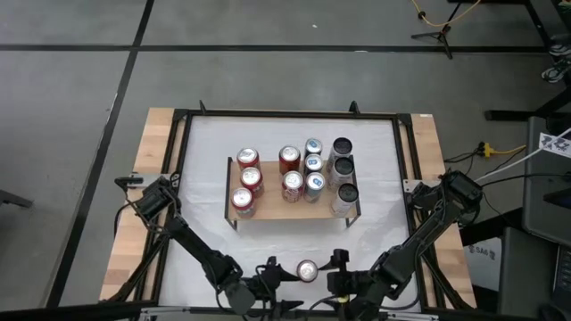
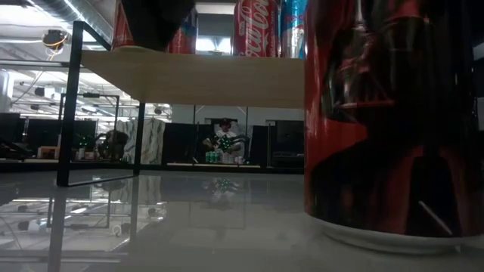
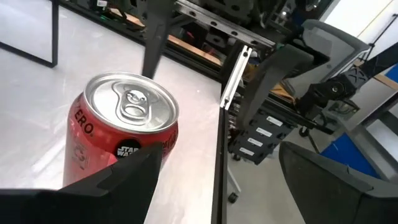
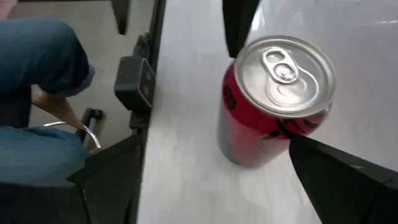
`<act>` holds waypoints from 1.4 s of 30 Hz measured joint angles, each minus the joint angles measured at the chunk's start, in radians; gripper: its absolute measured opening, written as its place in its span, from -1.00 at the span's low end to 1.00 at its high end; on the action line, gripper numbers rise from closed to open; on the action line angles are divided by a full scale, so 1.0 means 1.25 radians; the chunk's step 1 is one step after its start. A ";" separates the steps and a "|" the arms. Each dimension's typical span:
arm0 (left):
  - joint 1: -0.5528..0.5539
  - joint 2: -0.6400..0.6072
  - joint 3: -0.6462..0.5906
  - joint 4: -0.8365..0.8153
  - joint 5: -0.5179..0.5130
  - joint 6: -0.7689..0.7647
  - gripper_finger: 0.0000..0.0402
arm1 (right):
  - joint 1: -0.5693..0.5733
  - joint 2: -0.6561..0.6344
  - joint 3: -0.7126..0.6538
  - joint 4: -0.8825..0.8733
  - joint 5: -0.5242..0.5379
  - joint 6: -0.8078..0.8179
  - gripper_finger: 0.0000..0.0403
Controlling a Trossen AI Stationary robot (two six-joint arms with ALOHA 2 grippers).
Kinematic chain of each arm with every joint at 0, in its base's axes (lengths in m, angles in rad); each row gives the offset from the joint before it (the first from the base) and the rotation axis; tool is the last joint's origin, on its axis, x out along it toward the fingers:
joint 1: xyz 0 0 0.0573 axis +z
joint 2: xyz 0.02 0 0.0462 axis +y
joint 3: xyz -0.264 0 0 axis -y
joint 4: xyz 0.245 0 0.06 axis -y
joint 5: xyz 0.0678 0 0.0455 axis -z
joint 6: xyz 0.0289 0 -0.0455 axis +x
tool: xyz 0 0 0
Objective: Place canned beverage on shelf
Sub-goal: Put the red-black soda can on the shelf aligned with the other red-black soda cans
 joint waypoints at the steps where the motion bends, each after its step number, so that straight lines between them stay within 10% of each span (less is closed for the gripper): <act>1: 0.000 0.000 0.000 0.000 -0.006 0.000 0.59 | 0.000 0.000 0.000 0.008 -0.001 -0.002 0.95; 42: -0.029 0.000 0.000 0.006 -0.170 0.059 0.59 | 0.001 0.000 0.000 0.061 -0.031 -0.042 0.95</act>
